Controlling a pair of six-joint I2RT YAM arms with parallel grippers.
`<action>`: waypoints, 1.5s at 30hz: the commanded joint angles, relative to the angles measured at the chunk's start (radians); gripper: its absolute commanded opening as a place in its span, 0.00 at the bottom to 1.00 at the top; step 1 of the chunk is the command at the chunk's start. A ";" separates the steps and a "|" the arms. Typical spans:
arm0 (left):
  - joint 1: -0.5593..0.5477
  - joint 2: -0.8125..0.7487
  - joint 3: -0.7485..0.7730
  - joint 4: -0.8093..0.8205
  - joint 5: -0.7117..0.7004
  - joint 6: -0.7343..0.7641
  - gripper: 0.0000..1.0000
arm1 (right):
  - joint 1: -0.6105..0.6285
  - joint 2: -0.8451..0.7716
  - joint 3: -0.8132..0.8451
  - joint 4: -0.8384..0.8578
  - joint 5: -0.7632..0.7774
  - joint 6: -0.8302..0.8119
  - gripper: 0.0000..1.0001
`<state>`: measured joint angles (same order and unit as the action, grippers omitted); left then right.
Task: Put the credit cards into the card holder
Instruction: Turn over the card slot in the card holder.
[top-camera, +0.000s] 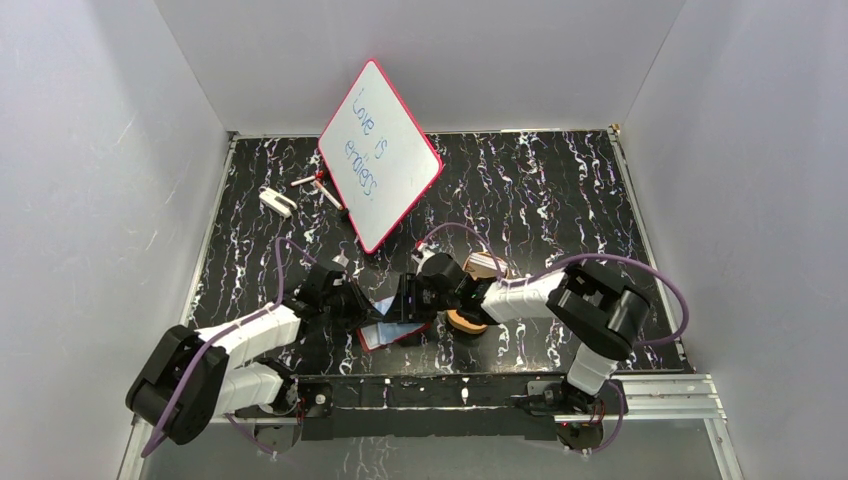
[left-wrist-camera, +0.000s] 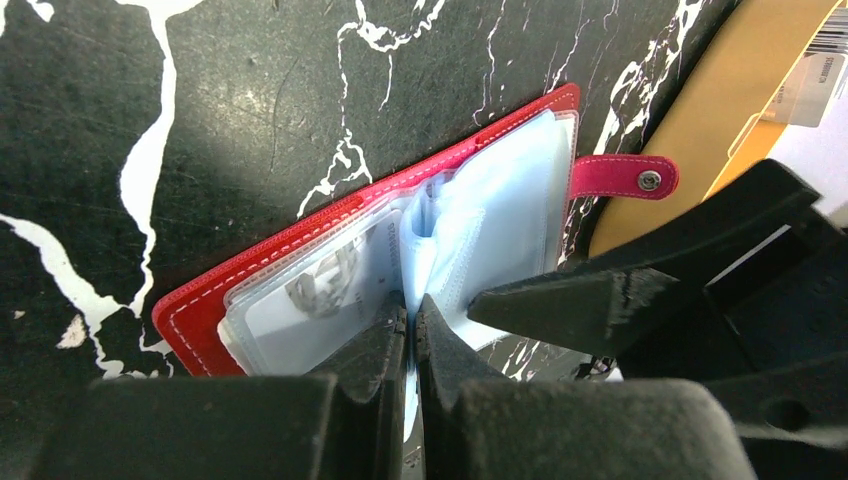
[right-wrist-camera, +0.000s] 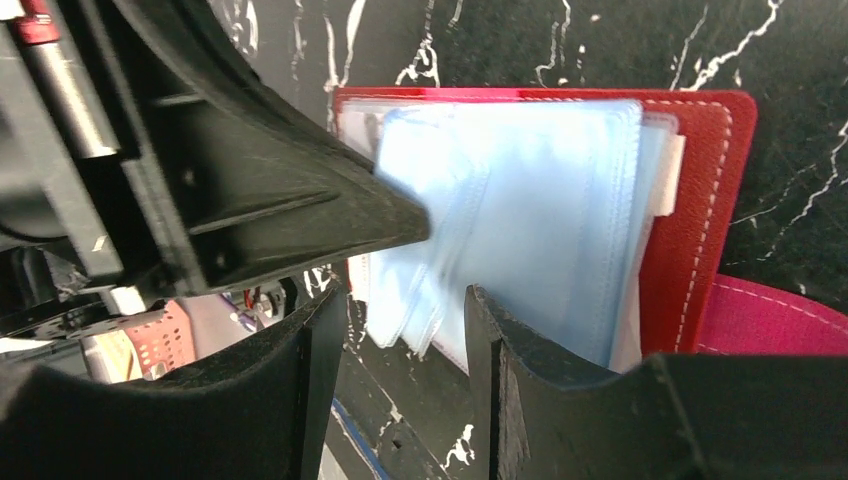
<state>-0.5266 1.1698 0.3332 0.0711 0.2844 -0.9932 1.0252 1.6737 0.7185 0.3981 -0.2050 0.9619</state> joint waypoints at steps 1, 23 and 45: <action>-0.006 -0.022 -0.038 -0.103 -0.027 0.005 0.00 | 0.002 0.033 0.048 0.043 -0.032 -0.004 0.56; -0.005 -0.113 -0.025 -0.165 -0.038 -0.007 0.16 | 0.013 0.123 0.069 0.182 -0.155 0.043 0.54; -0.004 -0.391 0.104 -0.527 -0.308 -0.041 0.51 | 0.053 0.163 0.155 0.196 -0.178 -0.006 0.54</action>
<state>-0.5266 0.8120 0.3927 -0.3511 0.0605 -1.0180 1.0626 1.8355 0.8082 0.5560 -0.3683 0.9943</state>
